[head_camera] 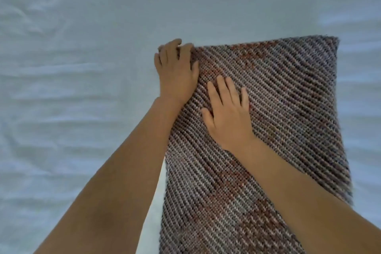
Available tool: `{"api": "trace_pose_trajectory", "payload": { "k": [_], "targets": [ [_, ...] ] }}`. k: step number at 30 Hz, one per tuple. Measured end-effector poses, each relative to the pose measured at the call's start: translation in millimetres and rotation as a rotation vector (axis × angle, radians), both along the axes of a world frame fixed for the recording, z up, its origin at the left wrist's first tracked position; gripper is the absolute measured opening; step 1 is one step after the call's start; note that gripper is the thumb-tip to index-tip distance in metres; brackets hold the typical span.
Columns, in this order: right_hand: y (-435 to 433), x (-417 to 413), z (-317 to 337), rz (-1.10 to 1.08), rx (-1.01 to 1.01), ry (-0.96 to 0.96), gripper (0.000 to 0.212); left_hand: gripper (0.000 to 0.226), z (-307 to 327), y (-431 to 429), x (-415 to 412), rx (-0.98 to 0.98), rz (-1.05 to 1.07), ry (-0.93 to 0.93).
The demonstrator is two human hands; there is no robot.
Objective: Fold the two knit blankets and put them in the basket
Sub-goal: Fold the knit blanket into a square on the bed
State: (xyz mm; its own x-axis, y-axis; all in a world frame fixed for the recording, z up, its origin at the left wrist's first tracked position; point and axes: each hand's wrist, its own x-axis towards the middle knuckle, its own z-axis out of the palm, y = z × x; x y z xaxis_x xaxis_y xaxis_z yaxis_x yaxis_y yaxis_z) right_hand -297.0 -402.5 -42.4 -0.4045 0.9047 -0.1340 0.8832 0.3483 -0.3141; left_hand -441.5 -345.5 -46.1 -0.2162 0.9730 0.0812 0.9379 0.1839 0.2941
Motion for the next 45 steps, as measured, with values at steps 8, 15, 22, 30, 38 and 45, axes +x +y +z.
{"api": "trace_pose_trajectory", "payload": {
  "k": [8, 15, 22, 30, 38, 45],
  "targets": [
    [-82.6, -10.3, 8.4, 0.098, -0.071, 0.028, 0.055, 0.042, 33.2, -207.8, 34.5, -0.239, 0.659, -0.841],
    [-117.7, -7.0, 13.8, 0.206, -0.192, 0.046, 0.07, 0.023, 31.0, -240.2, 28.2, -0.393, 0.519, -0.763],
    [-152.9, -1.0, 13.4, 0.333, -0.186, -0.085, 0.072, 0.04, 34.1, -304.5, 27.4, -0.409, 0.759, -1.026],
    [-188.5, 13.1, 15.9, 0.273, -0.167, -0.061, 0.063, 0.016, 44.9, -372.6, 37.7, -0.51, 0.348, -0.799],
    [-238.3, 32.8, 12.6, 0.366, -0.151, -0.156, 0.059, 0.044, 35.4, -407.0, 47.4, -0.732, 0.604, -0.704],
    [-189.2, 38.9, 14.8, 0.315, -0.179, -0.124, 0.06, 0.075, 43.7, -345.9, 29.7, -0.454, 0.502, -0.475]
  ]
}}
